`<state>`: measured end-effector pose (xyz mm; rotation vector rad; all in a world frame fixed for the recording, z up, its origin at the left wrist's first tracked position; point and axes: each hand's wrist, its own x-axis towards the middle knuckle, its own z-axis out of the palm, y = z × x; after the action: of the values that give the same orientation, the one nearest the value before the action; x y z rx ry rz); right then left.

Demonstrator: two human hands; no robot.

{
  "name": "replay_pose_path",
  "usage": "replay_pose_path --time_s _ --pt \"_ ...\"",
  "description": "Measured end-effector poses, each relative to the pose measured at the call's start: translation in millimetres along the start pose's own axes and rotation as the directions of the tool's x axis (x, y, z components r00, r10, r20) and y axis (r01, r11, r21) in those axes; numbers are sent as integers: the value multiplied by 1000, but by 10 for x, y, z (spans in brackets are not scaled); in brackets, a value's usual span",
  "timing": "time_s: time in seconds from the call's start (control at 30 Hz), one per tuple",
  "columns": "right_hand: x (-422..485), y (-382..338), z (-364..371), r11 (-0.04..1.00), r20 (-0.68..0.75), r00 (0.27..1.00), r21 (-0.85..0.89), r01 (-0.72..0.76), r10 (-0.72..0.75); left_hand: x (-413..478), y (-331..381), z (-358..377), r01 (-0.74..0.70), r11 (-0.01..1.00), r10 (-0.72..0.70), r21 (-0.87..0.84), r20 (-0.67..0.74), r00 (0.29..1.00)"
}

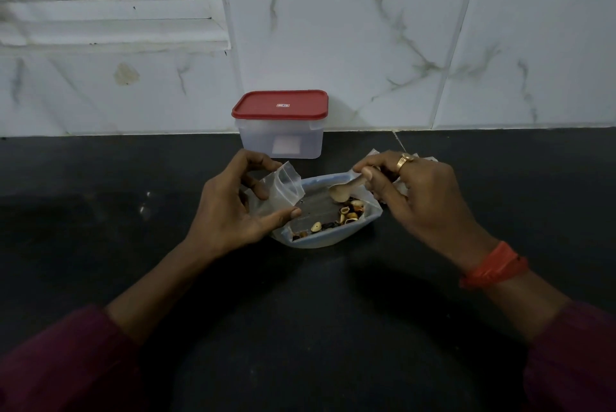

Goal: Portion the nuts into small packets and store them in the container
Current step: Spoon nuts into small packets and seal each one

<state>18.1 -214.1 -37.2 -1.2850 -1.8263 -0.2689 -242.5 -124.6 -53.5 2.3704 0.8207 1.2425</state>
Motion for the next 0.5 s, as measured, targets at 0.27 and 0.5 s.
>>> replay_pose_path --time_s 0.27,0.5 --pt "-85 -69 178 968 160 982 215 -130 97 -56 20 67 16 995 -17 -94 -8 1000" --pt "-60 -35 80 981 -118 986 -167 100 -121 -42 7 53 17 997 -20 -78 -27 999"
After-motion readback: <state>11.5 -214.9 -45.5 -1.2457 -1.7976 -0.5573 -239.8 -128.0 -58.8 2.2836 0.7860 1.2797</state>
